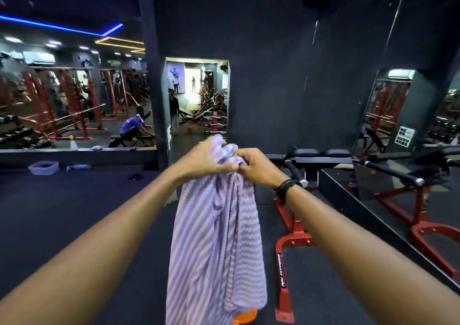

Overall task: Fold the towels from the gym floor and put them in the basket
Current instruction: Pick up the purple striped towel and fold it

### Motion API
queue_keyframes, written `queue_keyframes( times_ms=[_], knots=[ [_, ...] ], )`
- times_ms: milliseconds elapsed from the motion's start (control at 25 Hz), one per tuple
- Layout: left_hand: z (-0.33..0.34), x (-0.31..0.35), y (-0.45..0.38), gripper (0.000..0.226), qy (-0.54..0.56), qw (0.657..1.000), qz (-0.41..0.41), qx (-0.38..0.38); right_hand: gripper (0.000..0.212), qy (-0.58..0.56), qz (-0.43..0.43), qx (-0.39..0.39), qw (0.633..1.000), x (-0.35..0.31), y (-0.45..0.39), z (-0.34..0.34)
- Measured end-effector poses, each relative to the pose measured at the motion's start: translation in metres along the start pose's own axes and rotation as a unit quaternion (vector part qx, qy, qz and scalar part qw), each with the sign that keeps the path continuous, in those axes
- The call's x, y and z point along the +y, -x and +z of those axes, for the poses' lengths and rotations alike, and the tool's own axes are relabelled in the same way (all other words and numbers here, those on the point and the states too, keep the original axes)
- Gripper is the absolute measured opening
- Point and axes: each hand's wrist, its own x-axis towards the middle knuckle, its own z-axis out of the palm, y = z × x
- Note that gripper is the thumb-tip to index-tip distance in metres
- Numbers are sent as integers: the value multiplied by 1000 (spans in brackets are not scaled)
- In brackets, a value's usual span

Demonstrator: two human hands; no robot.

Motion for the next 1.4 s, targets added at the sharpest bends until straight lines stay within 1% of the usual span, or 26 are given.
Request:
queue_keyframes(
  times_ms=[80, 160, 200, 240, 280, 320, 400, 440, 480, 520, 560, 600, 640, 680, 720, 800, 840, 920, 1000, 1040, 1120, 1200, 1240, 1280, 1360, 1400],
  knots=[
    [2, -3, -2, 40, -88, 996, -7, -34, 10, -2, -4, 17, 1000, -5, -2, -2],
    [-6, -3, -2, 39, -146, 989, -14, -7, 4, -2, 25, 15, 1000, -1, 2, -5],
    [-9, -2, -1, 42, -151, 988, -10, 18, 7, 20, 48, 4, 999, 4, 6, -5],
    [-12, -1, 0, 41, -121, 991, -12, 55, 11, 62, 69, -13, 996, 10, 11, -4],
    [-15, -3, 0, 37, -43, 994, -25, 98, 13, 114, 90, -36, 989, 19, 16, -1],
    [-19, -3, 0, 31, 56, 986, -46, 148, 12, 158, 110, -64, 979, 27, 22, 0],
    [-27, -4, 0, 24, 225, 941, -89, 238, 7, 177, 139, -96, 970, 41, 33, 0],
    [-28, -7, -1, 22, 246, 928, -98, 261, 8, 152, 143, -89, 974, 44, 35, -4],
    [-28, -9, -1, 26, 221, 933, -98, 266, 14, 113, 135, -67, 982, 44, 34, -8],
    [-25, -9, -1, 37, 172, 949, -89, 248, 19, 77, 119, -41, 989, 40, 30, -12],
    [-20, -8, 0, 52, 122, 967, -76, 210, 23, 51, 100, -23, 993, 36, 23, -14],
    [-11, -3, 3, 66, 79, 983, -60, 153, 24, 36, 81, -14, 996, 28, 17, -15],
    [-1, 0, 5, 74, 27, 994, -44, 93, 20, 32, 65, -11, 997, 18, 11, -14],
    [9, 1, 6, 74, -32, 998, -26, 41, 15, 34, 49, -10, 998, 10, 8, -13],
    [16, 2, 6, 62, -97, 995, -8, 13, 13, 35, 38, -12, 999, 2, 6, -12],
    [20, 0, 4, 22, -190, 981, 8, 27, 12, 52, 41, -22, 998, -5, 10, -13],
    [18, -4, 3, 20, -202, 978, 6, 48, 10, 78, 52, -26, 995, -2, 12, -14],
    [13, -12, 2, 24, -167, 981, -14, 96, 15, 149, 92, -37, 984, 12, 19, -16],
    [8, -20, 1, 28, -82, 982, -43, 164, 25, 207, 139, -52, 967, 31, 29, -17],
    [4, -27, 0, 31, -39, 979, -67, 188, 27, 207, 164, -52, 963, 38, 33, -19],
    [-3, -41, -1, 32, 29, 976, -107, 186, 30, 188, 204, -32, 960, 48, 40, -22],
    [-7, -51, 1, 19, 69, 976, -131, 162, 24, 187, 226, 5, 956, 48, 41, -26],
    [-7, -53, 3, 12, 70, 975, -138, 160, 16, 207, 234, 19, 950, 45, 41, -27],
    [-5, -56, 5, 12, 64, 974, -142, 166, 5, 236, 243, 27, 940, 40, 43, -28],
    [-2, -58, 9, 17, 33, 969, -139, 199, 7, 283, 263, 24, 922, 30, 47, -30],
    [0, -59, 11, 14, 14, 965, -142, 220, 9, 284, 270, 22, 920, 28, 50, -32]
  ],
)
